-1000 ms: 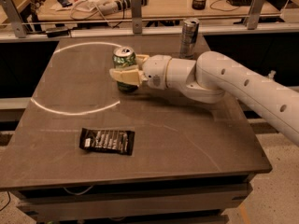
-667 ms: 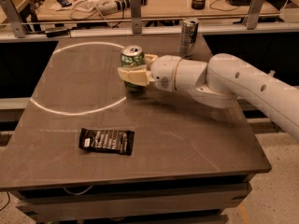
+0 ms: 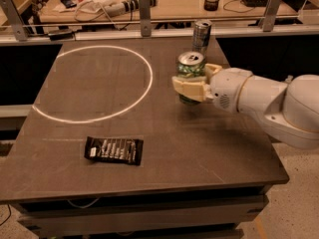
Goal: Move green can near redbull can
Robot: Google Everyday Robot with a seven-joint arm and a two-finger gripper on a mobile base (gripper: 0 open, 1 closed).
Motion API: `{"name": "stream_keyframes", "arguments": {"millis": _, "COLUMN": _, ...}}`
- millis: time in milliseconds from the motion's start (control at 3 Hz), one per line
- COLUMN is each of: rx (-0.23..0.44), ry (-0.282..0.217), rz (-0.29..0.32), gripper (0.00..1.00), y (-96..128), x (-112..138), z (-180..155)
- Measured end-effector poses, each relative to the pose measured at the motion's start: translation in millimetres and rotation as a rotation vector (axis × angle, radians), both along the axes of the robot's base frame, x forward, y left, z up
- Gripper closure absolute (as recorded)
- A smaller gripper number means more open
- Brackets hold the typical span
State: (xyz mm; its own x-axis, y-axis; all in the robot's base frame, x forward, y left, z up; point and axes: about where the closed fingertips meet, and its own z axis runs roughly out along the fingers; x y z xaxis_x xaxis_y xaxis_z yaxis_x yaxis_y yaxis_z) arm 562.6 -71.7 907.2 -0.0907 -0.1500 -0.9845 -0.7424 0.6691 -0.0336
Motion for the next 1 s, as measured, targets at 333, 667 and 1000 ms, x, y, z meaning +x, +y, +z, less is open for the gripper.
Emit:
{"name": "stream_keyframes", "arguments": {"millis": 333, "rx": -0.071, "ry": -0.015, "rz": -0.202, "gripper": 1.00, "y": -68.9, "x": -15.4, "z": 4.4}}
{"name": "stream_keyframes", "arguments": {"millis": 667, "rx": -0.072, "ry": -0.071, "rz": -0.393, "gripper": 1.00, "y": -133.3, "x": -12.7, "z": 14.1}}
{"name": "stream_keyframes", "arguments": {"millis": 1000, "rx": -0.010, "ry": -0.137, "rz": -0.458, "gripper": 1.00, "y": -155.0, "x": 3.7, "z": 16.8}}
